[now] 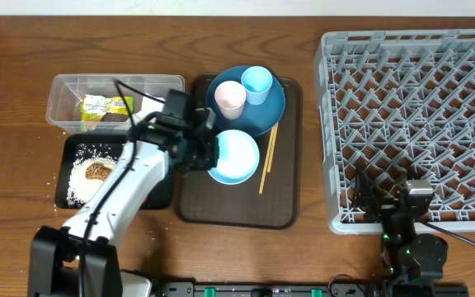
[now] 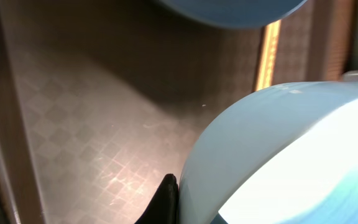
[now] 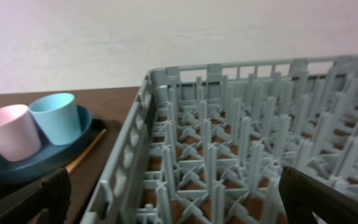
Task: Sort waste into correct bins and load items into the dishwasher rack
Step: 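Grasp the light-blue bowl rim with the left gripper and lift it, then reach the right gripper to the held bowl and grasp its rim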
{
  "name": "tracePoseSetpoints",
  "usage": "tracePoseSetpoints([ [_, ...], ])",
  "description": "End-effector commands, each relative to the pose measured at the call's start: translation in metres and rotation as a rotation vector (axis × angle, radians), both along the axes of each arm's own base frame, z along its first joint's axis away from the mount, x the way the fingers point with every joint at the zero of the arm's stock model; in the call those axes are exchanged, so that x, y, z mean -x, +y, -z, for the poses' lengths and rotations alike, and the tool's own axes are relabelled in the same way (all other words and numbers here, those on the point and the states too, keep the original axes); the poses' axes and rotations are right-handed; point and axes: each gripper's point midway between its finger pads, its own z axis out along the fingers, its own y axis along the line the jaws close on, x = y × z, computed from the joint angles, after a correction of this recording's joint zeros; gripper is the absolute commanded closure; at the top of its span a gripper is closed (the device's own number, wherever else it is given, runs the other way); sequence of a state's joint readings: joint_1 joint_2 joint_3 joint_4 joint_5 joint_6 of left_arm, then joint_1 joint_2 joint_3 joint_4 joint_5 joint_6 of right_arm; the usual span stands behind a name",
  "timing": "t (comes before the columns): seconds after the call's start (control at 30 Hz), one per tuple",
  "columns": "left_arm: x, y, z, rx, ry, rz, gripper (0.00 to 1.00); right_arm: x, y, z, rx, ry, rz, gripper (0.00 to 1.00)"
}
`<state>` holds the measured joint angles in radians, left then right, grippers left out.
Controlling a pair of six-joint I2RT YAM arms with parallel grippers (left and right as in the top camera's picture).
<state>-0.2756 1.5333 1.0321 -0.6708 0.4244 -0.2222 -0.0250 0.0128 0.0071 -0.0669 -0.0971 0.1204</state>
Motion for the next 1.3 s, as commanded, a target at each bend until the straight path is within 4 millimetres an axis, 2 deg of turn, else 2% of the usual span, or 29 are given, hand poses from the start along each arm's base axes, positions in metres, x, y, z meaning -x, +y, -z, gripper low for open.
tracePoseSetpoints([
  [0.0, -0.005, -0.005, -0.016, 0.104, -0.020, 0.020, 0.94, 0.003, 0.007, -0.007, -0.081, 0.014, -0.037, 0.01],
  [0.1, -0.009, -0.004, -0.017, 0.107, -0.032, 0.015, 0.94, 0.010, 0.015, -0.030, -0.101, 0.032, -0.080, 0.01],
  [0.17, -0.013, -0.007, -0.019, 0.122, -0.054, 0.020, 0.94, 0.015, 0.024, -0.057, -0.108, 0.047, -0.129, 0.01],
  [0.3, -0.022, -0.027, -0.038, 0.256, -0.114, 0.071, 0.94, 0.015, 0.042, -0.101, -0.128, 0.123, -0.238, 0.01],
  [0.43, -0.028, -0.050, -0.064, 0.418, -0.169, 0.131, 0.94, 0.007, 0.076, -0.142, -0.175, 0.216, -0.447, 0.01],
  [0.47, -0.029, -0.052, -0.068, 0.441, -0.172, 0.129, 0.94, 0.004, 0.090, -0.152, -0.197, 0.241, -0.547, 0.01],
  [0.6, -0.029, -0.063, -0.083, 0.525, -0.197, 0.174, 0.94, -0.002, 0.126, -0.176, -0.265, 0.278, -0.850, 0.01],
  [0.73, -0.031, -0.067, -0.092, 0.570, -0.213, 0.182, 0.94, -0.024, 0.136, -0.173, -0.382, 0.345, -0.944, 0.01],
  [0.9, -0.034, -0.068, -0.095, 0.576, -0.220, 0.173, 0.94, -0.056, 0.146, -0.132, -0.406, 0.460, -0.930, 0.01],
  [1.0, -0.035, -0.068, -0.095, 0.576, -0.224, 0.174, 0.94, -0.066, 0.166, -0.119, -0.387, 0.477, -0.962, 0.01],
  [1.13, -0.037, -0.066, -0.093, 0.561, -0.232, 0.166, 0.94, -0.087, 0.180, -0.096, -0.367, 0.525, -0.840, 0.01],
  [1.27, -0.038, -0.066, -0.093, 0.556, -0.234, 0.162, 0.94, -0.092, 0.197, -0.085, -0.341, 0.542, -0.787, 0.01],
])
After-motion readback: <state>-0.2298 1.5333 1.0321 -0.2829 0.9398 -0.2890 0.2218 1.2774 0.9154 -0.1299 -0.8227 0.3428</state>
